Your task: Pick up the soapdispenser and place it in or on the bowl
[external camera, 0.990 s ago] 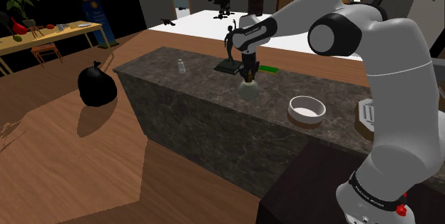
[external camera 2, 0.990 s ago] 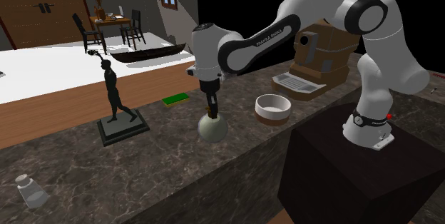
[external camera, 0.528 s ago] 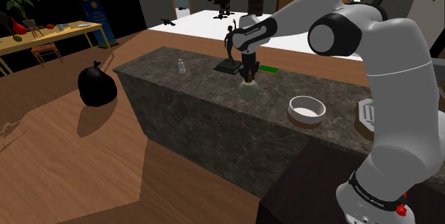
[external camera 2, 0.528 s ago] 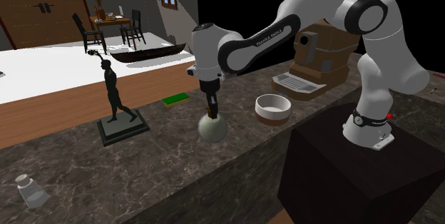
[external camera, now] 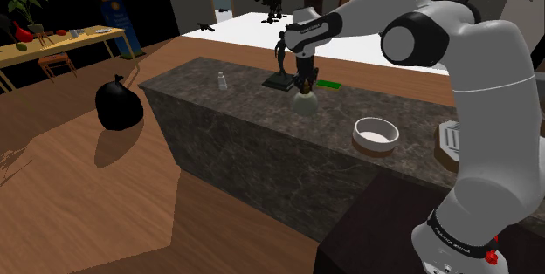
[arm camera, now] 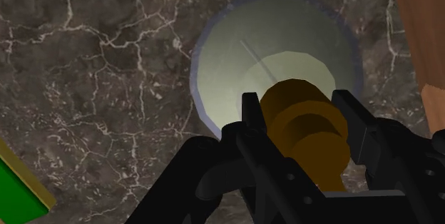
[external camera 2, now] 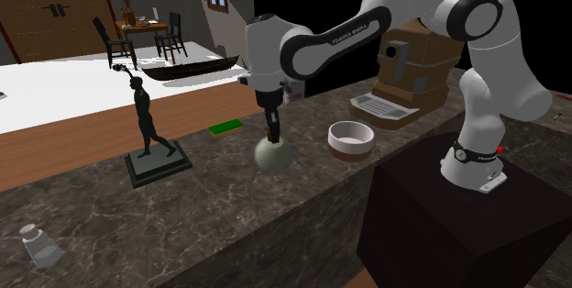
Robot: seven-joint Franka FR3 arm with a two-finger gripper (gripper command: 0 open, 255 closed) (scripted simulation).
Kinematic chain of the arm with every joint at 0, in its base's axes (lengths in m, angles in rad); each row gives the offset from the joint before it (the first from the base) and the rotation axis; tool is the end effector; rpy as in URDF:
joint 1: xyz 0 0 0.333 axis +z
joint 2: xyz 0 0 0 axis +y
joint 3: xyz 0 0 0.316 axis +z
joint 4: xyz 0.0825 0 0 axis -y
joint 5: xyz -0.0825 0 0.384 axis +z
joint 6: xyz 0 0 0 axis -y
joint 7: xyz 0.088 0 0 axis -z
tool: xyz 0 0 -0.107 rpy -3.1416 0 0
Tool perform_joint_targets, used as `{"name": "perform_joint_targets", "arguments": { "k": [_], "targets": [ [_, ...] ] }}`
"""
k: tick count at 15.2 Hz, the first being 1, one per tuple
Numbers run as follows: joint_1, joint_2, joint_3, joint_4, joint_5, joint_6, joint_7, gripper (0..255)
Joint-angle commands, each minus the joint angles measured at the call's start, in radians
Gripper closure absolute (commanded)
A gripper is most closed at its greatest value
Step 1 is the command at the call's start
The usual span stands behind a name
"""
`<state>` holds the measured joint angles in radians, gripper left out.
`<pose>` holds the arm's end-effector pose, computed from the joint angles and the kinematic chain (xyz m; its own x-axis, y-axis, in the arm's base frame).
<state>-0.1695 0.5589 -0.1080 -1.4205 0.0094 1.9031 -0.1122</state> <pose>0.6791 -0.1787 0.3687 0.9848 -0.1549 -0.0783 -0.1522 -0.9875 0.0400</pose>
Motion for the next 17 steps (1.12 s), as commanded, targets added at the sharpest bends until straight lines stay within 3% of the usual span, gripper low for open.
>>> {"name": "perform_joint_targets", "arguments": {
  "k": [1,17],
  "targets": [
    [-0.001,-0.005,-0.001,0.019,0.000,-0.024,-0.001,255],
    [-0.004,-0.029,-0.003,0.196,-0.002,-0.225,-0.006,255]
  ]
}}
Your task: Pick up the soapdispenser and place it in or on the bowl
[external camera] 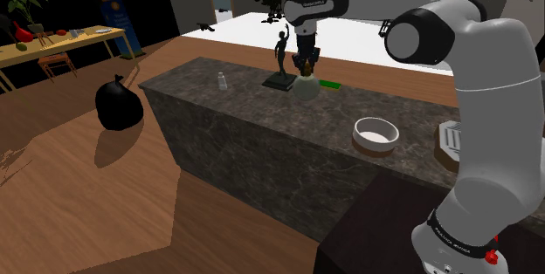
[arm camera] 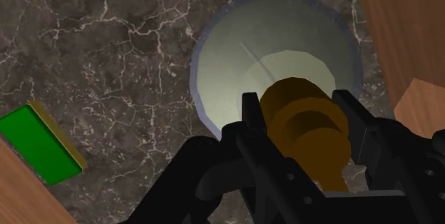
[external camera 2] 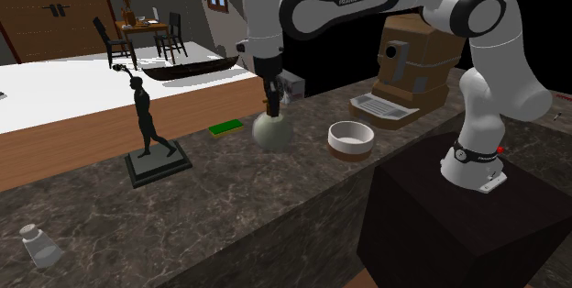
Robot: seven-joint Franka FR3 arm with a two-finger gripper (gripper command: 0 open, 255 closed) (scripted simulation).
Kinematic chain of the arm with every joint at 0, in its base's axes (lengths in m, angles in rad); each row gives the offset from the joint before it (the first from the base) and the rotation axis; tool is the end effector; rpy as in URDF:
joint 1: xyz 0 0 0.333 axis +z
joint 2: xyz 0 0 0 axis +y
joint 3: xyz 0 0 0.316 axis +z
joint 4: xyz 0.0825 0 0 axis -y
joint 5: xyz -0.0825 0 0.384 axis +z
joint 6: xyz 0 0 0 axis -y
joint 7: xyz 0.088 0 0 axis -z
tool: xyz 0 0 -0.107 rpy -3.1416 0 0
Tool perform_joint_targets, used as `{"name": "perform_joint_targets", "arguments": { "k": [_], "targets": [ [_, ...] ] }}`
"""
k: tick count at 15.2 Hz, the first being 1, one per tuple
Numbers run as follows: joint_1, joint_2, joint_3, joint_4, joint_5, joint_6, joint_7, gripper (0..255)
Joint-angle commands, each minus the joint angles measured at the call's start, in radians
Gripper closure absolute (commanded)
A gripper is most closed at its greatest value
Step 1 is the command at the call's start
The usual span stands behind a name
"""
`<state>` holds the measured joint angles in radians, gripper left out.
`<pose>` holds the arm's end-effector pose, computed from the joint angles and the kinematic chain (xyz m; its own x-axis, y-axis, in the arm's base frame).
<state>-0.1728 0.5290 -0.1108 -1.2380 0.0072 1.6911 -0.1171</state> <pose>0.6796 -0.1790 0.4585 0.9848 -0.1551 -0.0782 -0.1523 -0.9875 0.0399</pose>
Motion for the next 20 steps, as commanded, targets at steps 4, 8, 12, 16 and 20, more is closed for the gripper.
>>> {"name": "perform_joint_targets", "arguments": {
  "k": [4,8,12,16,20],
  "targets": [
    [-0.003,0.006,-0.001,0.077,0.001,-0.071,-0.002,255],
    [-0.008,-0.142,-0.011,-0.131,-0.012,-0.010,-0.023,255],
    [-0.019,-0.310,-0.026,-0.349,-0.031,0.043,-0.050,255],
    [-0.034,-0.460,-0.044,-0.524,-0.053,0.071,-0.079,255],
    [-0.054,-0.601,-0.063,-0.670,-0.079,0.080,-0.111,255]
  ]
}}
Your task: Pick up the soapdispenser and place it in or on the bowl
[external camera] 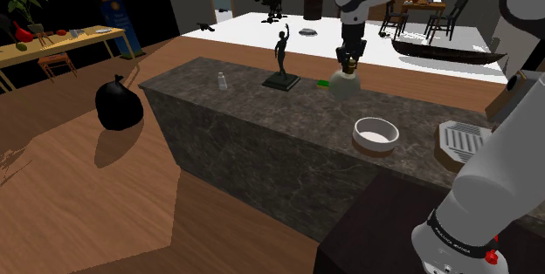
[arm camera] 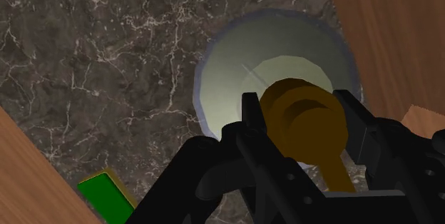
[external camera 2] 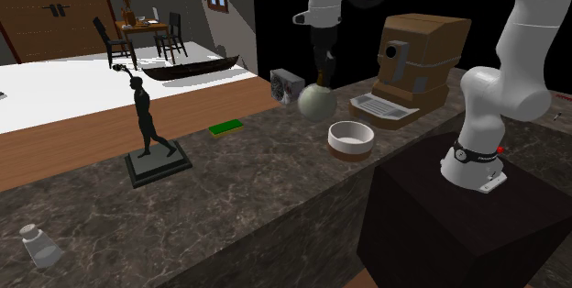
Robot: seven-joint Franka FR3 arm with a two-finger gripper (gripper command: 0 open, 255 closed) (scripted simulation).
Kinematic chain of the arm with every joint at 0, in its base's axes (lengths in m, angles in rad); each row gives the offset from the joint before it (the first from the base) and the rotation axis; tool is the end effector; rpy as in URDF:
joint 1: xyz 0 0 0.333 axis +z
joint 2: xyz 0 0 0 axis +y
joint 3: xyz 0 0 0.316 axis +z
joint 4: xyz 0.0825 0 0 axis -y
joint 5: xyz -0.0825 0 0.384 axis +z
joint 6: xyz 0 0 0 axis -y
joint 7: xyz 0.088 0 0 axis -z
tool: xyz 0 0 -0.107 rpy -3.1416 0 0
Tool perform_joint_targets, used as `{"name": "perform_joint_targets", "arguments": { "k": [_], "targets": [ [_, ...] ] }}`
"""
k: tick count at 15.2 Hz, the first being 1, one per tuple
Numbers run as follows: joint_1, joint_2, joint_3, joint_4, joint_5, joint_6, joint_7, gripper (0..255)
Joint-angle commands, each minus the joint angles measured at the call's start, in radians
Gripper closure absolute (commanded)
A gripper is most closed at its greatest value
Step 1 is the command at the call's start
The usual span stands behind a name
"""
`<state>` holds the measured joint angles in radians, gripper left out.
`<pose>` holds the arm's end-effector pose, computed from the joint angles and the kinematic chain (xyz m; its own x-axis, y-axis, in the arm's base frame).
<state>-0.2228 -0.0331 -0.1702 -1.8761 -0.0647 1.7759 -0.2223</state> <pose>0.5007 -0.2147 0.5150 0.9847 -0.1556 -0.0787 -0.1528 -0.9874 0.0403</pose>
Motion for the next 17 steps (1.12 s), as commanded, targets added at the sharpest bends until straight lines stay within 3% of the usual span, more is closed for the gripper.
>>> {"name": "perform_joint_targets", "arguments": {
  "k": [1,11,17],
  "targets": [
    [-0.009,-0.073,-0.009,-0.065,-0.014,-0.006,-0.014,255],
    [-0.080,-0.399,-0.070,-0.320,-0.102,-0.062,-0.113,255],
    [-0.083,-0.395,-0.077,-0.398,-0.107,0.019,-0.108,255]
  ]
}}
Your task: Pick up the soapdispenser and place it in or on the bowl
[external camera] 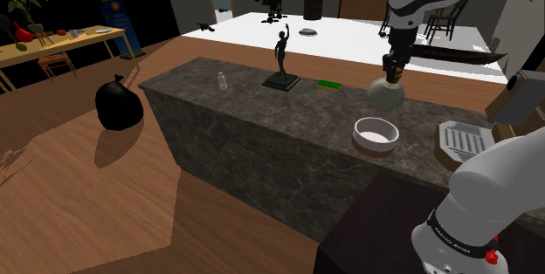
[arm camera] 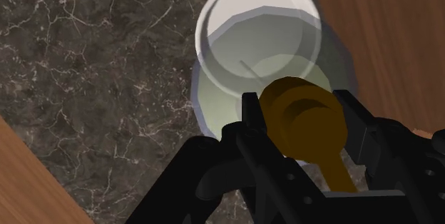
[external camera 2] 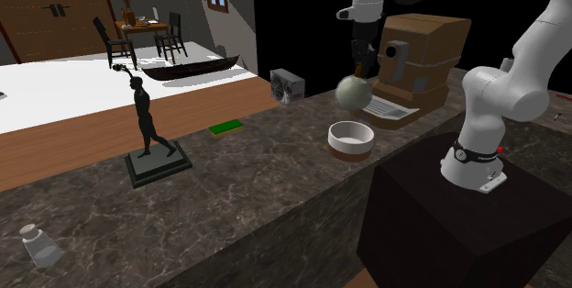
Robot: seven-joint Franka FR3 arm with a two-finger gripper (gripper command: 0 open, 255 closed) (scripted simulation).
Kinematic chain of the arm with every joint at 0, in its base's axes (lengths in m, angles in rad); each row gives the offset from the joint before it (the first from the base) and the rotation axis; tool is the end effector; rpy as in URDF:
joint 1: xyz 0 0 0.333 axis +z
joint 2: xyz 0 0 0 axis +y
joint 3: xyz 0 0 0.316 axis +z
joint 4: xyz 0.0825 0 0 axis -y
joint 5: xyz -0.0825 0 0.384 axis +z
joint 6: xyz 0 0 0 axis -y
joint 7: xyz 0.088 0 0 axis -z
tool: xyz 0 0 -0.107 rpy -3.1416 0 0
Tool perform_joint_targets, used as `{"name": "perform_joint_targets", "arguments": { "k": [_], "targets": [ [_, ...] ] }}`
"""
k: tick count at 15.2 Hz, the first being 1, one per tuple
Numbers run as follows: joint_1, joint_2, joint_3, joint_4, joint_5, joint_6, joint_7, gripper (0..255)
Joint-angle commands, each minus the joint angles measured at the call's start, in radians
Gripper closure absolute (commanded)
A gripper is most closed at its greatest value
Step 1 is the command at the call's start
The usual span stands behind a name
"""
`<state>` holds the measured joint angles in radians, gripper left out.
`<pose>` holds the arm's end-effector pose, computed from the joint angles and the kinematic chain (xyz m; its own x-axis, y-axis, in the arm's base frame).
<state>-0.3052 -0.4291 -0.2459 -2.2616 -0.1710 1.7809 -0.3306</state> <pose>0.3461 -0.2415 0.5176 0.9847 -0.1554 -0.0792 -0.1526 -0.9875 0.0397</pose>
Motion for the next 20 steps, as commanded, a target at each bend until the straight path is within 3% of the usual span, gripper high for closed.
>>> {"name": "perform_joint_targets", "arguments": {
  "k": [1,20],
  "targets": [
    [-0.001,0.002,-0.003,-0.024,-0.002,0.028,0.001,255],
    [-0.005,0.066,-0.027,-0.204,-0.014,0.271,0.012,255]
  ]
}}
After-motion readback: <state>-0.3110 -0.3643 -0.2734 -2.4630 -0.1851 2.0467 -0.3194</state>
